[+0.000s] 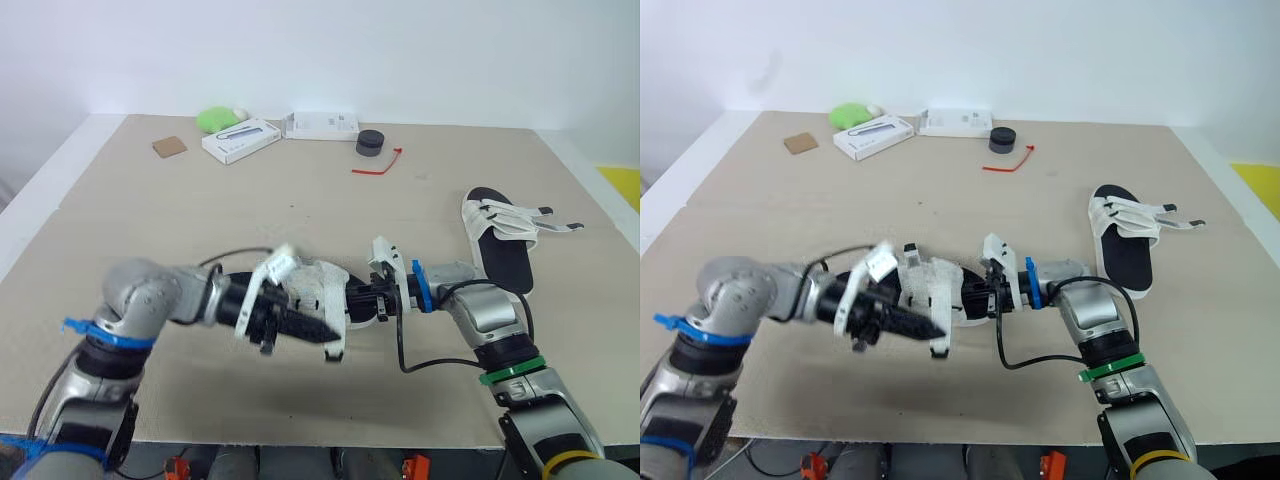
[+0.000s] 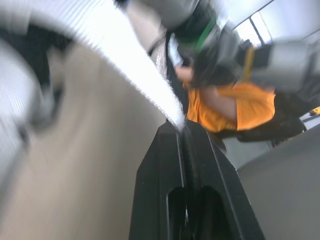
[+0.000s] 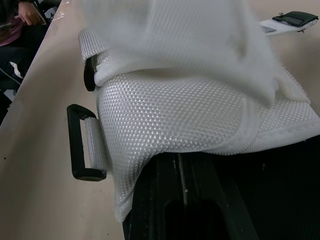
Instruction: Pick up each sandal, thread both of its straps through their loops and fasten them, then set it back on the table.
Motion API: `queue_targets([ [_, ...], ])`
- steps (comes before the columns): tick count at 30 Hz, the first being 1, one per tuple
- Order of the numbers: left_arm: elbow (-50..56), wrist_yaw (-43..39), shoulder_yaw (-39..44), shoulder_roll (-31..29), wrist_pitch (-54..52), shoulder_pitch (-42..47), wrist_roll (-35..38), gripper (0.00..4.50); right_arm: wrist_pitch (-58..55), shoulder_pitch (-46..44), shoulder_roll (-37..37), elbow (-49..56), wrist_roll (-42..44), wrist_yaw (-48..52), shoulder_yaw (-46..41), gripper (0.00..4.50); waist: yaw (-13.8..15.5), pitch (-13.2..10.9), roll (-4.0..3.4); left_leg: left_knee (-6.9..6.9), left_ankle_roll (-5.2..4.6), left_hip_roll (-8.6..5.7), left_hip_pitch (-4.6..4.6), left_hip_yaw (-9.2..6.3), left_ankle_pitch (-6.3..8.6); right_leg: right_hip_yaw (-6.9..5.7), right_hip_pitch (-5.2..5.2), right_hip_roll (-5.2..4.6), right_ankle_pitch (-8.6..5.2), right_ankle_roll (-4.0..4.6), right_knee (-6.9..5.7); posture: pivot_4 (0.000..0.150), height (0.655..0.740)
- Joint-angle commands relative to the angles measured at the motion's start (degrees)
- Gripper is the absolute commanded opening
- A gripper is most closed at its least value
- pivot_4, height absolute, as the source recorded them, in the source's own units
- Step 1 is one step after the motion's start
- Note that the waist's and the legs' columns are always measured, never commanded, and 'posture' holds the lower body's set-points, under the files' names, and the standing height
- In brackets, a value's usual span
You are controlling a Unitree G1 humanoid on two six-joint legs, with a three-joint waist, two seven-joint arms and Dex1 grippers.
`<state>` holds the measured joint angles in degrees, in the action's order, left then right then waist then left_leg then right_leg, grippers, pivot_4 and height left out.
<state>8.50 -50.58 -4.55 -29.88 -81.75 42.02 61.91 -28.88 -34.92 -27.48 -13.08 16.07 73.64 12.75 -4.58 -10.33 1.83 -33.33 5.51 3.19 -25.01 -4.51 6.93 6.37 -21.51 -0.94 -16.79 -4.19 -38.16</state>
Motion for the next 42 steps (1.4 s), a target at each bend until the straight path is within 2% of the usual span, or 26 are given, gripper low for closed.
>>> queue_targets([
  [1,-9.90,1.88,4.13,2.93,-2.06,5.89,0.51,0.09,-0.40,0.58,-0.05,-2.70,-1.74,-1.26,1.52,0.00,0.02,0.00,0.00,0.00,0.00,0.00,0.00,0.00,0.00,0.00,0.00,0.00,0.00,0.00,0.00,0.150,0.7400],
  [4,-20.77,3.96,4.80,5.40,-1.80,11.07,-3.33,0.09,-0.12,0.50,0.36,-2.93,-1.75,-1.57,1.55,0.00,-0.18,0.00,0.00,-0.01,-0.02,0.00,0.00,-0.03,-0.02,0.00,-0.02,0.03,0.06,-0.06,-0.01,0.150,0.7400],
  [14,-25.59,-3.33,-3.74,5.15,3.40,11.43,-12.24,0.09,-0.43,2.09,0.03,-1.37,-1.37,-2.24,1.25,0.00,-0.46,0.00,-0.01,0.04,-0.01,0.00,-0.02,-0.06,-0.01,-0.01,-0.01,0.05,0.20,-0.30,-0.01,0.150,0.7400],
  [29,-20.91,-7.15,-6.95,4.18,3.31,8.91,-15.77,0.09,-0.66,1.93,0.46,-1.53,-1.28,-2.44,1.28,0.00,-0.47,0.00,-0.01,0.05,-0.01,0.00,-0.03,-0.07,-0.01,0.00,-0.01,0.05,0.20,-0.30,-0.01,0.150,0.7400],
  [36,-20.12,-4.42,-2.80,7.05,-1.26,9.58,-13.74,0.09,-0.59,1.56,0.56,-1.83,-1.19,-2.31,1.26,0.00,-0.45,0.00,-0.01,0.04,-0.01,0.01,-0.04,-0.07,-0.01,0.00,0.00,0.05,0.20,-0.31,-0.01,0.150,0.7400],
  [42,-14.02,-5.37,-8.77,4.14,1.13,4.86,-16.65,0.09,-0.68,1.44,0.79,-1.84,-1.08,-2.57,1.10,0.00,-0.59,0.00,-0.01,0.04,-0.01,0.01,-0.02,-0.07,-0.01,0.00,0.00,0.05,0.20,-0.31,-0.01,0.150,0.7400],
])
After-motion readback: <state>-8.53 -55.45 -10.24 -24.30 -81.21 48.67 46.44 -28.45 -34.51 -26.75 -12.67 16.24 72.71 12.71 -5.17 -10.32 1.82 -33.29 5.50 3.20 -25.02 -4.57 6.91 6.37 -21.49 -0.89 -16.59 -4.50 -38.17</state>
